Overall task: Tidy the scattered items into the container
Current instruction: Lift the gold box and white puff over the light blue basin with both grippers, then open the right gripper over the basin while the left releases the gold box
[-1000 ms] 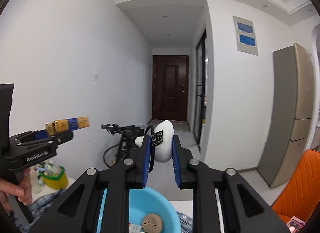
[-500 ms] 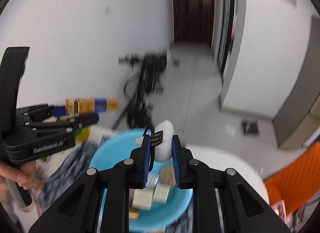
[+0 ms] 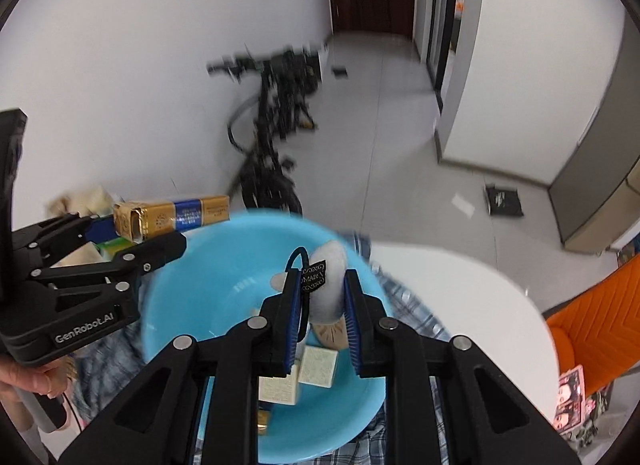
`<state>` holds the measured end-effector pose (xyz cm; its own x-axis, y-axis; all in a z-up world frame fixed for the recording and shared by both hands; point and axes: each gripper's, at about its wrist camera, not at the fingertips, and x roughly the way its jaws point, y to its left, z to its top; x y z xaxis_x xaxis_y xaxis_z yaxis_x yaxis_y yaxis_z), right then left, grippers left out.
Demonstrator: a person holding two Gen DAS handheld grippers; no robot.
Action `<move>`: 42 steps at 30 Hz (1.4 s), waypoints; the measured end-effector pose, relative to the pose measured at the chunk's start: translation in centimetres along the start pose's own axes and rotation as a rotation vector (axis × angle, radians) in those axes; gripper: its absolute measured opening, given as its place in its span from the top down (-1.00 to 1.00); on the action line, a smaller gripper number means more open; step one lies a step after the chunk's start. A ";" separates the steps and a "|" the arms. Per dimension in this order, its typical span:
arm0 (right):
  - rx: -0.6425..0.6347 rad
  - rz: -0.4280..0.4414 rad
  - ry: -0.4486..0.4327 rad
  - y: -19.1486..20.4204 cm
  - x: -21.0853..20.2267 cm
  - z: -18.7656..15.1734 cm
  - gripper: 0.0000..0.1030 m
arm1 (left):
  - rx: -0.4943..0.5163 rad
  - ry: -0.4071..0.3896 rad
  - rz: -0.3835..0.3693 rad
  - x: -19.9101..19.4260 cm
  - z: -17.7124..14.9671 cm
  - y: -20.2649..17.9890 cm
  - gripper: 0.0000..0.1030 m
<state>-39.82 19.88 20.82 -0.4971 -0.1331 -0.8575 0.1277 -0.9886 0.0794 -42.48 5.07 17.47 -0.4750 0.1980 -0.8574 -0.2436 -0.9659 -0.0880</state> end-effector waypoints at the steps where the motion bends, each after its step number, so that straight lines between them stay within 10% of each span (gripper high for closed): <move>1: 0.011 0.003 0.023 -0.1 1.5 -0.5 0.64 | -0.010 0.028 -0.005 1.7 -0.5 0.3 -0.05; 14: 0.033 0.010 0.189 -1.7 11.4 -4.7 0.64 | -0.039 0.217 0.003 13.8 -5.1 1.5 -0.05; 22: 0.043 0.000 0.170 -1.9 10.6 -4.3 0.64 | -0.018 0.192 0.002 13.1 -4.2 1.0 -0.06; 26: 0.045 0.003 0.160 -1.8 10.2 -4.3 0.64 | 0.049 0.142 0.047 10.9 -4.3 -0.1 -0.60; 37: 0.060 0.010 0.122 -1.9 8.3 -3.6 0.63 | -0.043 0.128 0.033 9.6 -4.1 1.5 -0.61; 42: 0.083 -0.015 0.089 -2.1 8.1 -3.6 -0.19 | -0.037 0.125 0.039 9.5 -4.2 1.4 -0.61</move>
<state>-41.03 21.10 11.83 -0.4196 -0.1147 -0.9005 0.0476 -0.9934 0.1043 -43.75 4.88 7.06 -0.3741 0.1404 -0.9167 -0.1944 -0.9784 -0.0705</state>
